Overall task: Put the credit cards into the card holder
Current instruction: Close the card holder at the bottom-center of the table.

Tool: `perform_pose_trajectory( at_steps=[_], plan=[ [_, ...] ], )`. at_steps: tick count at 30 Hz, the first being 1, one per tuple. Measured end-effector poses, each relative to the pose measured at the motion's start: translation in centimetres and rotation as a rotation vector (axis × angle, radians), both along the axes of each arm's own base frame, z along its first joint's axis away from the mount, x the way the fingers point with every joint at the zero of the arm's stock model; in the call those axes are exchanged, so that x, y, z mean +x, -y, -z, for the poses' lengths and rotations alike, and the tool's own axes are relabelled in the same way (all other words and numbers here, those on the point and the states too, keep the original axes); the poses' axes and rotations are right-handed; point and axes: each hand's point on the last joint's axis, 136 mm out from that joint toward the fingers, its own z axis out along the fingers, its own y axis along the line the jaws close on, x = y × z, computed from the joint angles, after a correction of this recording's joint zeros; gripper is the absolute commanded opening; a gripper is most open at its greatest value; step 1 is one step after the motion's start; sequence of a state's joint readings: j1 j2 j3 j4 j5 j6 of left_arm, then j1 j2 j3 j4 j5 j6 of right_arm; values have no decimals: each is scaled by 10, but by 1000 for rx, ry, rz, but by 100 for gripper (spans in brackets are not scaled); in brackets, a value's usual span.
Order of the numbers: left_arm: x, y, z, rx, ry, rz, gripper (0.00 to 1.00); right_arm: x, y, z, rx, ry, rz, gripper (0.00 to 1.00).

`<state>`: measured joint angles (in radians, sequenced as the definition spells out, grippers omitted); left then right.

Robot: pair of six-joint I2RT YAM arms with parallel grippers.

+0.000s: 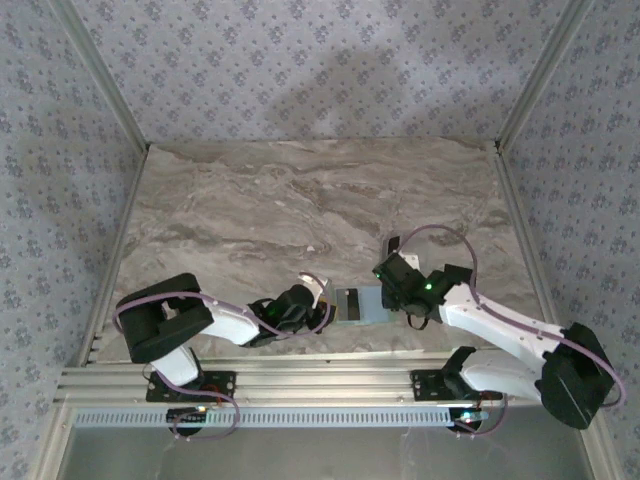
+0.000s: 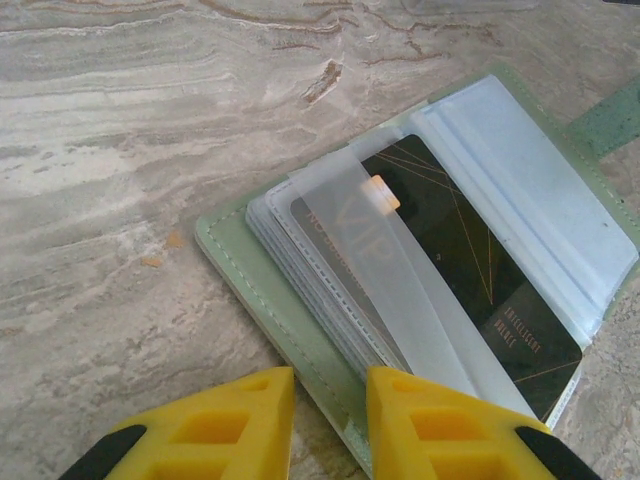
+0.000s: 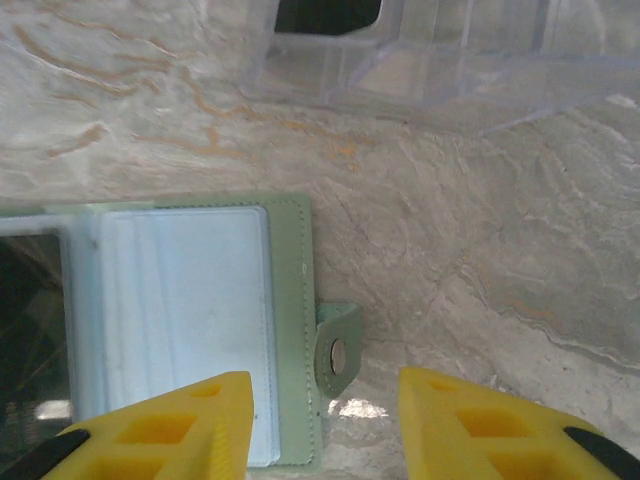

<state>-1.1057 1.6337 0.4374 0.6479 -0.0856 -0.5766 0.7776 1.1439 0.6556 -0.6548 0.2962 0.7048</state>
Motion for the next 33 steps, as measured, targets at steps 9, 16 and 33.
perform_pose_trajectory(
  at_steps=[9, 16, 33],
  plan=[
    [0, 1, 0, -4, 0, 2, 25, 9, 11, 22, -40, -69, 52, 0],
    [0, 3, 0, -12, 1, 5, 25, 7, -35, -16, 118, 38, -90, 0],
    [6, -7, -6, -109, -82, -61, 37, 4, -156, -28, 567, 4, -274, 1]
  ],
)
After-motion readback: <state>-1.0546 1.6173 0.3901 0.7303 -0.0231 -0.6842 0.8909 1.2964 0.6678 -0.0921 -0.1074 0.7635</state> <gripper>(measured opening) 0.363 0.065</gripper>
